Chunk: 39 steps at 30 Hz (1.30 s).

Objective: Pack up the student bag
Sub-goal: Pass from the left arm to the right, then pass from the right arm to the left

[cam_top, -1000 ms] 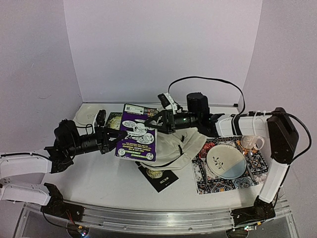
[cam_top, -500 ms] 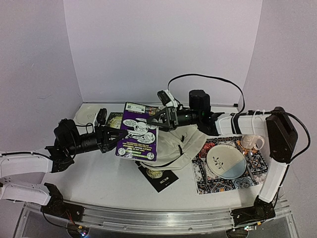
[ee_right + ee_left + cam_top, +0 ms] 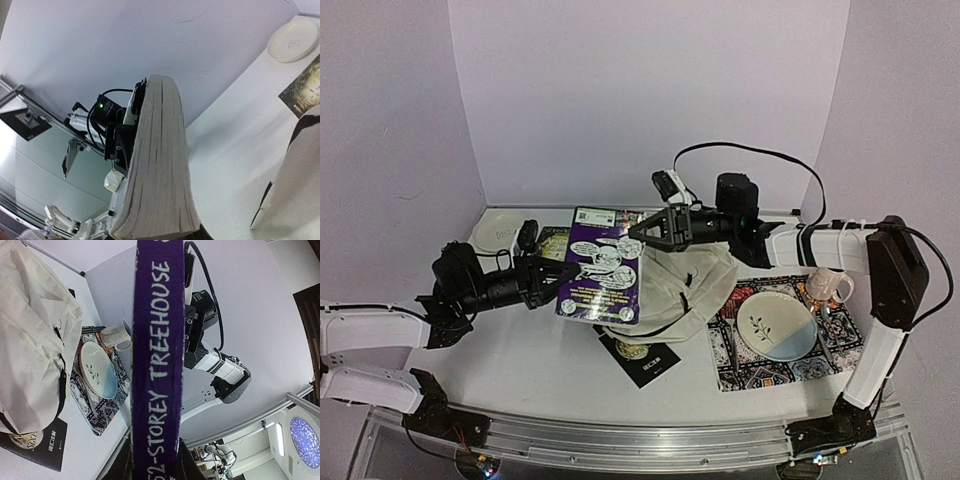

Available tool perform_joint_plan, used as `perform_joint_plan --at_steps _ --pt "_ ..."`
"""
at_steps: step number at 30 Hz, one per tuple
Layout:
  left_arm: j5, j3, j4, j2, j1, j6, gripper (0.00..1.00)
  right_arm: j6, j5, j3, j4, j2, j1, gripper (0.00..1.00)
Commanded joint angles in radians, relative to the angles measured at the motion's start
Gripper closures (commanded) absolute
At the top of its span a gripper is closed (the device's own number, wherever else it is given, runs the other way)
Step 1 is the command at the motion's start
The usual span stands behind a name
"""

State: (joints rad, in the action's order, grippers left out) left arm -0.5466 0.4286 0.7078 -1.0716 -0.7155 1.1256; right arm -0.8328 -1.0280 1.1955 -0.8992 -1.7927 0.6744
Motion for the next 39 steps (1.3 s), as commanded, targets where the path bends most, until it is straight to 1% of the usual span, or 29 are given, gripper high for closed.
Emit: perform_joint_plan --at_steps 1,3,4,5,8,11,16,20,23,25,28,31,33,34,37,39 --pt "0.036 -0.002 0.079 -0.006 -0.004 0.003 0.90 -0.031 0.012 -0.009 -0.098 0.057 0.002 0.92" --pt "0.067 -0.016 0.080 -0.003 -0.004 0.008 0.78 -0.057 0.050 -0.021 -0.105 0.062 0.002 0.99" --pt "0.085 -0.023 0.080 -0.002 -0.004 0.013 0.69 -0.073 0.073 -0.032 -0.117 0.066 0.002 1.00" --pt "0.104 -0.029 0.080 -0.002 -0.004 0.017 0.61 -0.095 0.099 -0.044 -0.133 0.070 0.002 1.00" --pt "0.152 -0.045 0.081 -0.003 -0.004 0.032 0.47 -0.167 0.182 -0.087 -0.202 0.088 0.002 1.00" --pt "0.194 -0.056 0.082 -0.006 -0.005 0.055 0.30 -0.229 0.275 -0.135 -0.273 0.109 0.002 1.00" --pt "0.248 -0.073 0.088 -0.016 -0.010 0.096 0.17 -0.332 0.381 -0.193 -0.408 0.115 0.008 1.00" --pt "0.287 -0.085 0.107 -0.028 -0.026 0.122 0.14 -0.391 0.438 -0.209 -0.491 0.103 0.016 1.00" --pt "0.304 -0.076 0.134 -0.051 -0.046 0.125 0.14 -0.402 0.474 -0.206 -0.504 0.098 0.029 1.00" --pt "0.310 -0.069 0.163 -0.071 -0.061 0.122 0.17 -0.405 0.501 -0.208 -0.510 0.096 0.039 1.00" --pt "0.321 -0.063 0.213 -0.102 -0.075 0.127 0.25 -0.413 0.538 -0.220 -0.519 0.098 0.047 1.00" --pt "0.334 -0.074 0.290 -0.133 -0.082 0.139 0.36 -0.416 0.547 -0.221 -0.522 0.091 0.056 1.00" --pt "0.338 -0.085 0.341 -0.150 -0.084 0.150 0.48 -0.414 0.551 -0.224 -0.522 0.084 0.060 1.00" --pt "0.341 -0.087 0.357 -0.151 -0.084 0.151 0.52 -0.412 0.551 -0.226 -0.519 0.078 0.061 1.00" --pt "0.362 -0.099 0.365 -0.133 -0.085 0.136 0.67 -0.385 0.557 -0.239 -0.499 0.065 0.062 1.00" --pt "0.393 -0.115 0.364 -0.113 -0.085 0.123 0.77 -0.333 0.553 -0.232 -0.427 0.057 0.062 0.97"
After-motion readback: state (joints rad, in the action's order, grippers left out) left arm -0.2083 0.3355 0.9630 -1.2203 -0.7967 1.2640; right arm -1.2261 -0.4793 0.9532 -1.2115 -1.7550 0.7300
